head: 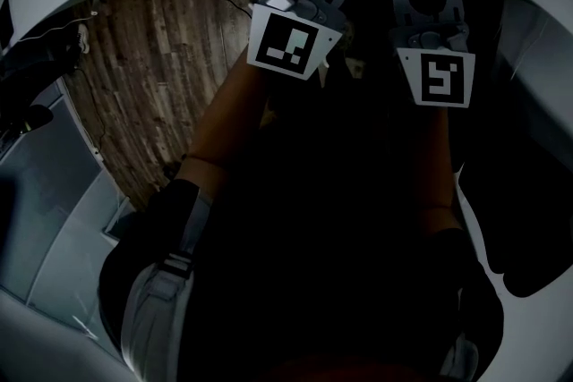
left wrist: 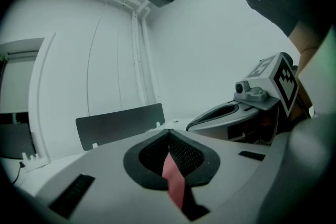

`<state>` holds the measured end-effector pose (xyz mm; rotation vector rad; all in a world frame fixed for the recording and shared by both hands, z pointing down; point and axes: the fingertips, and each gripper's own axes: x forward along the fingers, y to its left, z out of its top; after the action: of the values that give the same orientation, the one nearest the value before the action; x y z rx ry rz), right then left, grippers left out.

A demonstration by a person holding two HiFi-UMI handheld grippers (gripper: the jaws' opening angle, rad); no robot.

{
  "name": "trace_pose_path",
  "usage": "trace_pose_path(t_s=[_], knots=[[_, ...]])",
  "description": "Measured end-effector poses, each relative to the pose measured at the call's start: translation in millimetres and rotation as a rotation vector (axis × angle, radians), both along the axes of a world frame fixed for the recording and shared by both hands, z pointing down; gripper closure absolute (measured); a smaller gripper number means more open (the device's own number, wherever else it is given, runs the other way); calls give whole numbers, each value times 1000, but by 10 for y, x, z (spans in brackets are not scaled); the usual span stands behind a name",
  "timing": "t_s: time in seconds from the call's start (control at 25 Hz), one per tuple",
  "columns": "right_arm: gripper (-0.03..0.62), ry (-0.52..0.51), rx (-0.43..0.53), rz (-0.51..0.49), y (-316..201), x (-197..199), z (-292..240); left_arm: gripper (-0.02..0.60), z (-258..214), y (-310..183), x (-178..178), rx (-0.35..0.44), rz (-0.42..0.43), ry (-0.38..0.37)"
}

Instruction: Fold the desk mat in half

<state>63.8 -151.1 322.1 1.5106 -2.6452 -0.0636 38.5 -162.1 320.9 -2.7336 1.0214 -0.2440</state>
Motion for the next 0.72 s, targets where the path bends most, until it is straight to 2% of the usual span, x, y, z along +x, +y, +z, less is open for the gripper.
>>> trace_pose_path(t_s=[0.6,0.72], knots=[[563,-23,-120,49,68,-149,613,569,646,46,-186,-116,-1,16],[563,-53,-155,48,56,-171,724,569,783,58,-206,-169,-4,44]])
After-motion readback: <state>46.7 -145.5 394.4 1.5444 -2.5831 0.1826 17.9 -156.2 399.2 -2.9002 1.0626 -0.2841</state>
